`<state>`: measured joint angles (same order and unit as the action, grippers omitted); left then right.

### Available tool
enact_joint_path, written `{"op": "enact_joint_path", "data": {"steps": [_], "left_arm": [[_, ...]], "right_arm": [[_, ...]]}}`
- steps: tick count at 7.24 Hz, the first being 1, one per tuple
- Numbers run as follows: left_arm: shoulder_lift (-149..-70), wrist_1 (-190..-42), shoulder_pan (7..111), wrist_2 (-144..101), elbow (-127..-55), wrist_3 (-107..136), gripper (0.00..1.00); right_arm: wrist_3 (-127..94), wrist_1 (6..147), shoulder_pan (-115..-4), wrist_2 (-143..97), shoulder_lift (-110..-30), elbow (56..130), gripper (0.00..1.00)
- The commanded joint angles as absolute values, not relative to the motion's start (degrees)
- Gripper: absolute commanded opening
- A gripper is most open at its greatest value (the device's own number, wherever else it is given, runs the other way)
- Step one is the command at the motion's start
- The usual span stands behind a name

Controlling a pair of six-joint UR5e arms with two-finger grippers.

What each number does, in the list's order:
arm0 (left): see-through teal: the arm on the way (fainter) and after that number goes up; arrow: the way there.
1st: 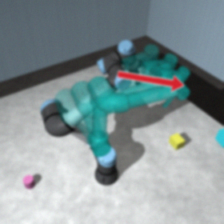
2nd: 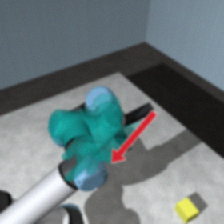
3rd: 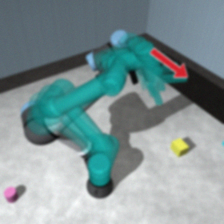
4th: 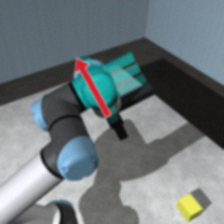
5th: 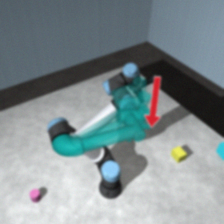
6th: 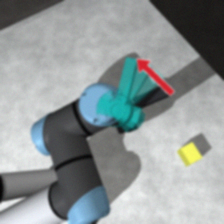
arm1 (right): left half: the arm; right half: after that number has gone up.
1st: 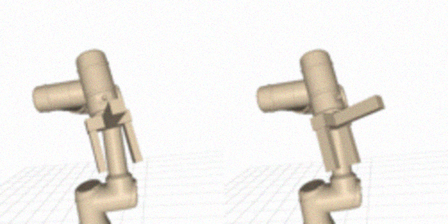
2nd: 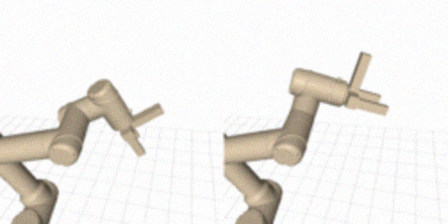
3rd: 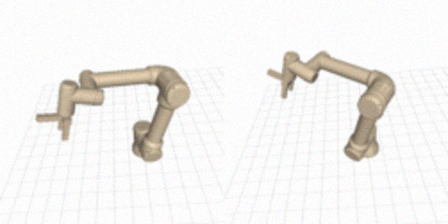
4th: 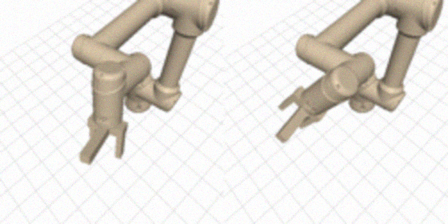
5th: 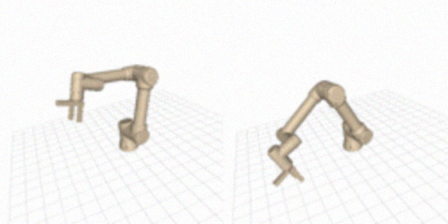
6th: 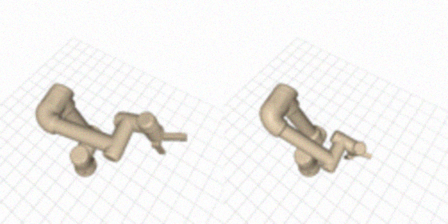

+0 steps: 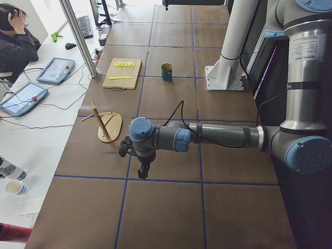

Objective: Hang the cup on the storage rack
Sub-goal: 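Set the teal mug down, release it, and withdraw the right arm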

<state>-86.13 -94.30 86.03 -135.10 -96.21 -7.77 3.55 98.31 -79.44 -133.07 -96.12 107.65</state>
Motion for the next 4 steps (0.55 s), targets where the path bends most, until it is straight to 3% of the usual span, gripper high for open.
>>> {"op": "enact_joint_path", "data": {"steps": [1, 4], "left_arm": [[-88.05, -95.54, 85.87, -134.74, -95.37, -7.73, 1.0], [-89.21, -95.98, 85.87, -135.79, -95.79, -7.91, 1.0]], "right_arm": [[4.14, 91.95, -83.75, -133.33, -103.0, 108.1, 1.0], [3.87, 91.76, -83.67, -133.15, -102.31, 107.84, 1.0]]}}
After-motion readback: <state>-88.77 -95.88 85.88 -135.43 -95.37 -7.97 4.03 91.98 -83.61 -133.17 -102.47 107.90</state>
